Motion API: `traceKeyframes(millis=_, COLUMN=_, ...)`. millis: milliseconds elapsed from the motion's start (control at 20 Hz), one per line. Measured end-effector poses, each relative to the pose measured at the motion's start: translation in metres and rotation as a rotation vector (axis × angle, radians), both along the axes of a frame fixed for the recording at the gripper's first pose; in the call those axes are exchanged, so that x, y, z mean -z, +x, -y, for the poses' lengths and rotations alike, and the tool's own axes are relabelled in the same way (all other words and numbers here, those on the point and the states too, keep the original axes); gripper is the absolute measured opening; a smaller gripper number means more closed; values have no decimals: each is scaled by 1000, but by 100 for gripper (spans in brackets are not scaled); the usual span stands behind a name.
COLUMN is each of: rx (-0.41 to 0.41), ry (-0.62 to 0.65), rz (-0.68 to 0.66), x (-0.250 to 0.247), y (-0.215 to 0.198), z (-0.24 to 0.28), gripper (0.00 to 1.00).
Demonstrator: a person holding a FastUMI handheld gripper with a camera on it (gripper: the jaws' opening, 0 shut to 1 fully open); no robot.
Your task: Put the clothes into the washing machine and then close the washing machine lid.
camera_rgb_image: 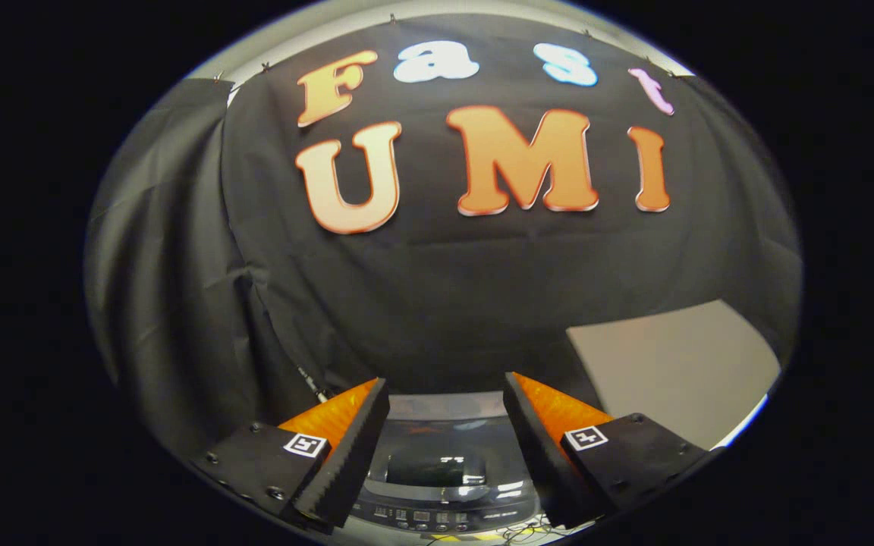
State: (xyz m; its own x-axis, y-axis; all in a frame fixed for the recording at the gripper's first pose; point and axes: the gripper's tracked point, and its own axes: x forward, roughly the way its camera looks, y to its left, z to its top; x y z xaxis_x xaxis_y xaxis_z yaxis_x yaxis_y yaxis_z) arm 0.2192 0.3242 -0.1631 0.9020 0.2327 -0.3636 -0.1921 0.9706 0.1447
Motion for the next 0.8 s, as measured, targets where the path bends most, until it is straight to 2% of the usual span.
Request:
traceKeyframes(millis=200, rx=71, ry=-13, rz=110, x=-53, y=-7, z=29, gripper=98)
traceKeyframes(millis=450, rx=163, ry=-86, rz=214, x=-104, y=-15, z=96, gripper=98)
traceKeyframes(millis=700, rx=234, ry=-109, rz=279, x=-142, y=-62, z=171, gripper=98)
traceKeyframes(millis=800, rx=252, ry=-106, rz=295, x=-149, y=-72, z=186, gripper=98)
